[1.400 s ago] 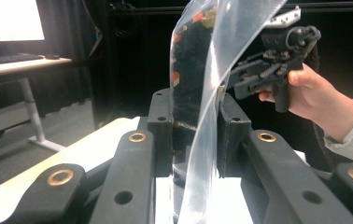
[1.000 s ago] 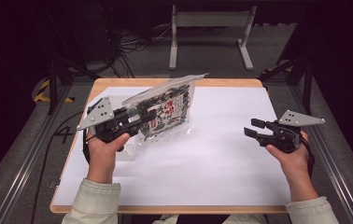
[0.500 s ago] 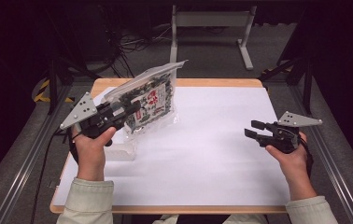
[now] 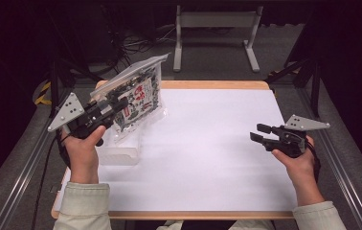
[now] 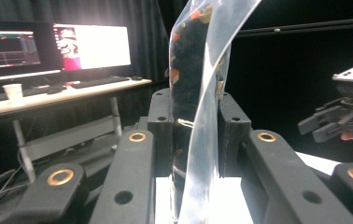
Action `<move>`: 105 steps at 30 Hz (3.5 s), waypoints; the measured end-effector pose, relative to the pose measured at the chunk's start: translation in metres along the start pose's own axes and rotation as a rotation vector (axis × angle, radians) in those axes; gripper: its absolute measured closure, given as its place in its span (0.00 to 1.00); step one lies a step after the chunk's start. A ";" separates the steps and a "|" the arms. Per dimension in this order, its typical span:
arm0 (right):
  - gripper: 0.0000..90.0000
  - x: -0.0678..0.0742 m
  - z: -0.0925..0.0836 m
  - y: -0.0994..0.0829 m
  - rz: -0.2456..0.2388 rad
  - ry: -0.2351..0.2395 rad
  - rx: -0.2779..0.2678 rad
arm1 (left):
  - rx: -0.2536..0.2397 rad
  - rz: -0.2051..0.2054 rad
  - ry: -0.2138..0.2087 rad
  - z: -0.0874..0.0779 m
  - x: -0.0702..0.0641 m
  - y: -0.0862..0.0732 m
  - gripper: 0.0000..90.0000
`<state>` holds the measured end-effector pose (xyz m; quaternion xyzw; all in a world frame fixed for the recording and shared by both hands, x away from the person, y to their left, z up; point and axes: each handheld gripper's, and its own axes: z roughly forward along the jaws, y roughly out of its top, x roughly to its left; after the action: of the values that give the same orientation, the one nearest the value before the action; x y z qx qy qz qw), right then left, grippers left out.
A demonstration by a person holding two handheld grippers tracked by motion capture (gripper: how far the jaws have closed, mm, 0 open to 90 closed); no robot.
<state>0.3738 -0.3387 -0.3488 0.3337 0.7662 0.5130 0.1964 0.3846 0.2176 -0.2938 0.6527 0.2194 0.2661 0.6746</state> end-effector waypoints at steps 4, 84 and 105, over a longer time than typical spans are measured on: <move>0.58 0.000 0.000 -0.001 -0.005 0.001 0.004 | -0.009 0.008 0.033 -0.006 0.008 -0.002 0.81; 0.56 -0.001 0.014 0.000 -0.003 0.038 0.016 | 0.126 -0.143 0.145 -0.034 0.059 -0.077 0.80; 0.56 0.000 0.020 0.001 -0.006 0.048 0.021 | 0.222 -0.202 0.173 -0.041 0.066 -0.094 0.80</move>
<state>0.3871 -0.3254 -0.3557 0.3212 0.7770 0.5120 0.1760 0.4151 0.2906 -0.3863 0.6726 0.3690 0.2262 0.6002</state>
